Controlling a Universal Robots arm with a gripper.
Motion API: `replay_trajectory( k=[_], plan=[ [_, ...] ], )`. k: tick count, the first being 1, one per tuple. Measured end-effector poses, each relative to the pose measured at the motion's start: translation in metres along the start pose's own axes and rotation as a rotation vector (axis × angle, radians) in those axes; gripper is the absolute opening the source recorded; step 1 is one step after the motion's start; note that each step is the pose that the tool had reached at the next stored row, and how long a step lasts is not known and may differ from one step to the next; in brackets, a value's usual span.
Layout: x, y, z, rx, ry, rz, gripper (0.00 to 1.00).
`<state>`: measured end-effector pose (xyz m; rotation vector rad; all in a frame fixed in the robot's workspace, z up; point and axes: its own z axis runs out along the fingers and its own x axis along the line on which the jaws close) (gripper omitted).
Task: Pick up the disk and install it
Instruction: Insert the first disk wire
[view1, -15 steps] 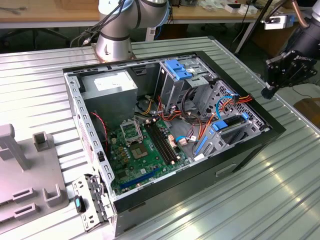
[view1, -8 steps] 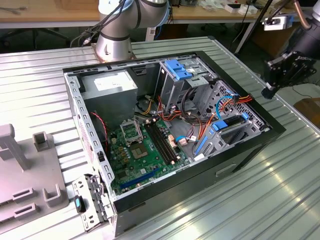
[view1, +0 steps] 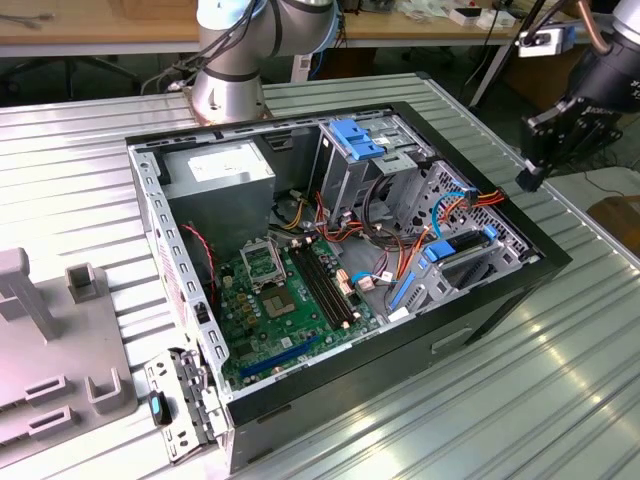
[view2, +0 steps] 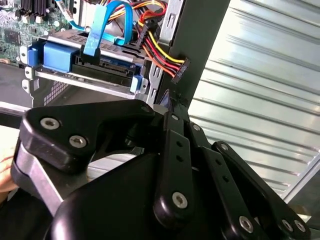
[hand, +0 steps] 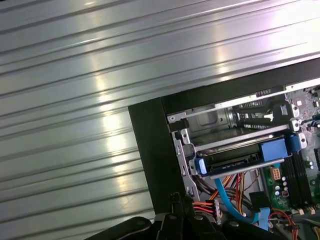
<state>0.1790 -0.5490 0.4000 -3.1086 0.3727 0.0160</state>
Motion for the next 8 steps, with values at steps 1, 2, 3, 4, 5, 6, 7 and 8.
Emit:
replay_trajectory(
  k=[1,2,3,4,5,6,7,8],
  plan=[
    [-0.0001,-0.0004,0.0,0.0001,0.0003,0.005,0.11],
    [-0.0002,-0.0008,0.0,0.0002,0.0008,0.013,0.11],
    [-0.0002,-0.0011,0.0002,0.0003,0.001,0.019,0.11],
    [-0.0004,-0.0017,0.0003,0.0004,0.0012,0.025,0.11],
    [-0.0007,-0.0029,0.0004,0.0003,0.0014,0.031,0.11],
    [-0.0013,-0.0065,0.0005,-0.0008,0.0017,0.032,0.11],
    [-0.0018,-0.0085,0.0006,-0.0012,0.002,0.035,0.11],
    [-0.0023,-0.0103,0.001,-0.0009,0.0023,0.042,0.11]
  ],
)
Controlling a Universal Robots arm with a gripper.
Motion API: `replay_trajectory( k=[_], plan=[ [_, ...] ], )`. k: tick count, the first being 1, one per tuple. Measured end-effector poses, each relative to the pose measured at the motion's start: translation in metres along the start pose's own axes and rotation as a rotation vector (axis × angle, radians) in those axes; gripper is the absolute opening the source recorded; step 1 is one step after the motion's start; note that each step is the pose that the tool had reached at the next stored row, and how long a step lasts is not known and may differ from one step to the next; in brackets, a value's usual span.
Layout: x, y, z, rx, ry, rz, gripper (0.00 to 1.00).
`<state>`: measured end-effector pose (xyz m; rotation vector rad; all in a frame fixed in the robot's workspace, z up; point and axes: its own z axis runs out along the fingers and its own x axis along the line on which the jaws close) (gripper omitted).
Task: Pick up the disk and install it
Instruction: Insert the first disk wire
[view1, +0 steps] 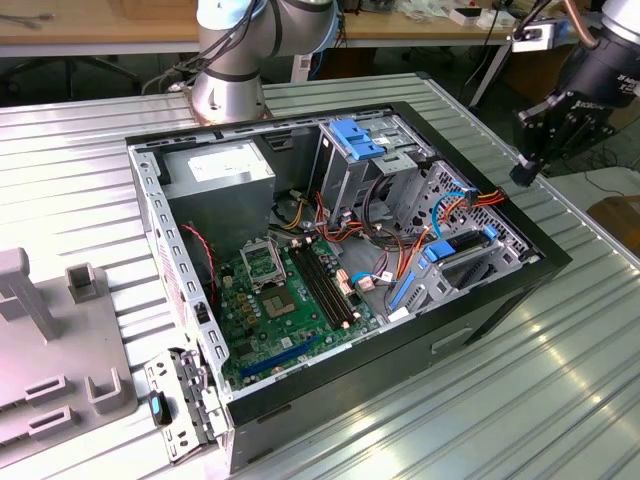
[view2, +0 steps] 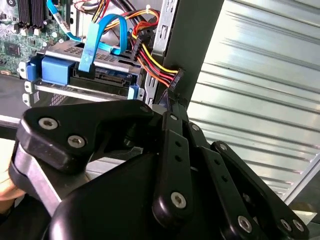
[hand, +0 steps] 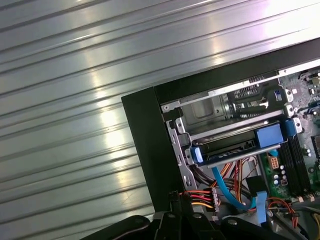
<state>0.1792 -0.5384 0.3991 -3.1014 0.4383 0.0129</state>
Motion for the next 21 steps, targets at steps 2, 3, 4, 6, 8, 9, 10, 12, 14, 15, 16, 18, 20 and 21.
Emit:
replay_trajectory(
  k=[2,3,4,6,8,9,10,12,14,15,16,18,20,21],
  plan=[
    [-0.0004,-0.0014,0.0009,0.0003,0.0002,0.019,0.17],
    [-0.0005,-0.002,0.0012,0.0003,0.0002,0.024,0.17],
    [-0.0007,-0.0026,0.0016,0.0002,0.0004,0.03,0.24],
    [-0.0009,-0.0036,0.0027,0.0004,0.0004,0.039,0.25],
    [-0.0009,-0.0042,0.0049,0.0012,0.0002,0.044,0.32],
    [-0.0009,-0.0041,0.0065,0.0024,-0.0002,0.044,0.32],
    [-0.0009,-0.0041,0.0077,0.0028,-0.0003,0.044,0.32],
    [-0.0007,-0.0042,0.0136,0.0052,0.0027,0.044,0.32],
    [-0.0008,-0.0041,0.0152,0.0077,0.0102,0.044,0.32],
    [-0.0008,-0.004,0.0159,0.0095,0.0161,0.044,0.32],
    [-0.001,-0.004,0.0167,0.0111,0.0207,0.044,0.32],
    [-0.0027,-0.0035,0.0189,0.0172,0.0392,0.044,0.32],
    [-0.0045,-0.003,0.0202,0.021,0.0498,0.043,0.32],
    [-0.0073,-0.0022,0.0209,0.0242,0.0586,0.043,0.32]
  ],
)
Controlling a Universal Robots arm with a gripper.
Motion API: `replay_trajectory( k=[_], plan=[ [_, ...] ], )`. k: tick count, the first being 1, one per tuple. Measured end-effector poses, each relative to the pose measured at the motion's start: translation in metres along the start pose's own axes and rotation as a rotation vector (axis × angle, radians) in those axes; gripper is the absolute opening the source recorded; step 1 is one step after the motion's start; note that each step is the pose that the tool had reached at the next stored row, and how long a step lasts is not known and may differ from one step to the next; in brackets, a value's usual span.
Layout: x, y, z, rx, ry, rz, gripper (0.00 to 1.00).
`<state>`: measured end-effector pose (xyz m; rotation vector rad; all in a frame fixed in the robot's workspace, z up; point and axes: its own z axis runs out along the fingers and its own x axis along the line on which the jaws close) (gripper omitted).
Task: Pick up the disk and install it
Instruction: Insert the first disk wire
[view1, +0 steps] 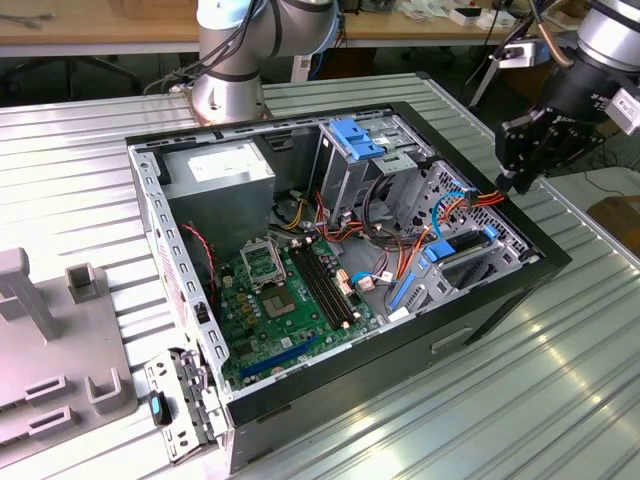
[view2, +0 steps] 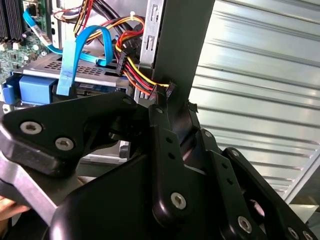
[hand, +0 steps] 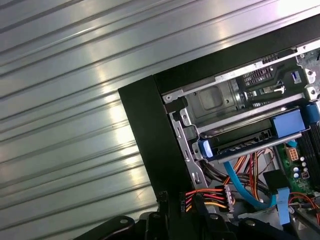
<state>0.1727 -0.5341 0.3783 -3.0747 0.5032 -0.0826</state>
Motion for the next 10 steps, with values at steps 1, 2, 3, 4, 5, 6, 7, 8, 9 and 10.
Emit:
replay_trajectory(
  k=[1,2,3,4,5,6,7,8,9,10],
  plan=[
    [-0.0019,0.0007,0.0005,0.0029,0.0062,0.0,0.32],
    [-0.0027,0.001,0.0009,0.0054,0.0126,-0.001,0.32],
    [-0.0039,0.0013,0.0014,0.0094,0.0245,-0.001,0.32],
    [-0.0046,0.0016,0.0021,0.0124,0.0324,-0.002,0.32],
    [-0.0052,0.0018,0.0033,0.0147,0.0389,-0.002,0.32],
    [-0.0054,0.0017,0.004,0.0151,0.0398,-0.002,0.32],
    [-0.0058,0.0018,0.005,0.0152,0.0412,-0.002,0.32],
    [-0.0062,0.0019,0.0058,0.0164,0.0417,-0.002,0.32],
    [-0.0069,0.0021,0.0064,0.0194,0.0419,-0.003,0.32],
    [-0.0075,0.0024,0.0072,0.022,0.0417,-0.005,0.32]
  ],
)
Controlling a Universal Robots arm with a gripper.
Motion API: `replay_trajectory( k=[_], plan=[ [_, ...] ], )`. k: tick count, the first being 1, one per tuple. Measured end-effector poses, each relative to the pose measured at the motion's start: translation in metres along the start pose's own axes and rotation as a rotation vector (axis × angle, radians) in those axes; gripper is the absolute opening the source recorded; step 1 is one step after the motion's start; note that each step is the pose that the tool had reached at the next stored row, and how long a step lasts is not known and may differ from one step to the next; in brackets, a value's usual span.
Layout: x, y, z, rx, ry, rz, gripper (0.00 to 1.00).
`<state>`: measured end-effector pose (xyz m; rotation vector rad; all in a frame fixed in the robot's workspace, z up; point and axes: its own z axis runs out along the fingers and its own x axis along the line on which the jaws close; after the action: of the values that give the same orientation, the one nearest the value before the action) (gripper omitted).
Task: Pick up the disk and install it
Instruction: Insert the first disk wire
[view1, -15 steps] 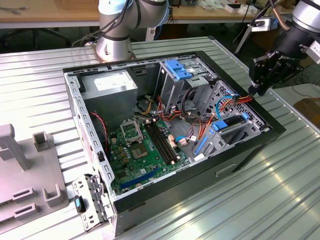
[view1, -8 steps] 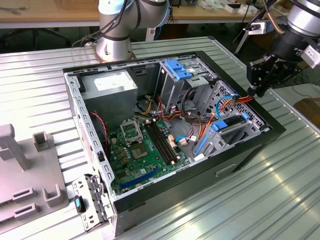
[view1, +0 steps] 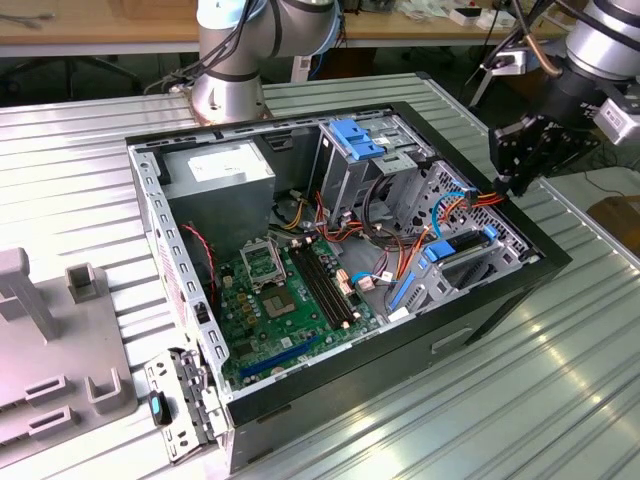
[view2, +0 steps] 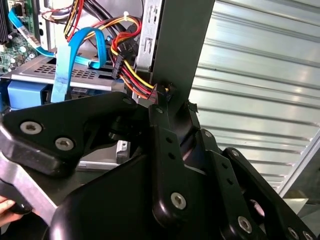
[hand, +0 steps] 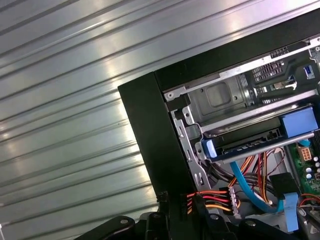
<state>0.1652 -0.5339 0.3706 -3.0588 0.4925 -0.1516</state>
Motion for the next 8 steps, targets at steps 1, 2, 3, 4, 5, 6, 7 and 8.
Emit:
replay_trajectory(
  k=[1,2,3,4,5,6,7,8],
  plan=[
    [-0.0008,0.0003,0.0007,0.0034,-0.0007,-0.004,0.32],
    [-0.0012,0.0005,0.0014,0.0056,-0.0012,-0.009,0.32],
    [-0.0014,0.0005,0.0021,0.0071,-0.0012,-0.015,0.32],
    [-0.0015,0.0005,0.0028,0.0081,-0.0008,-0.018,0.32],
    [-0.0016,0.0005,0.0032,0.009,0.0008,-0.023,0.32],
    [-0.0016,0.0006,0.0033,0.01,0.0033,-0.027,0.32],
    [-0.0016,0.0006,0.0034,0.0109,0.0052,-0.029,0.32],
    [-0.0016,0.0006,0.0034,0.011,0.0054,-0.029,0.32]
  ],
)
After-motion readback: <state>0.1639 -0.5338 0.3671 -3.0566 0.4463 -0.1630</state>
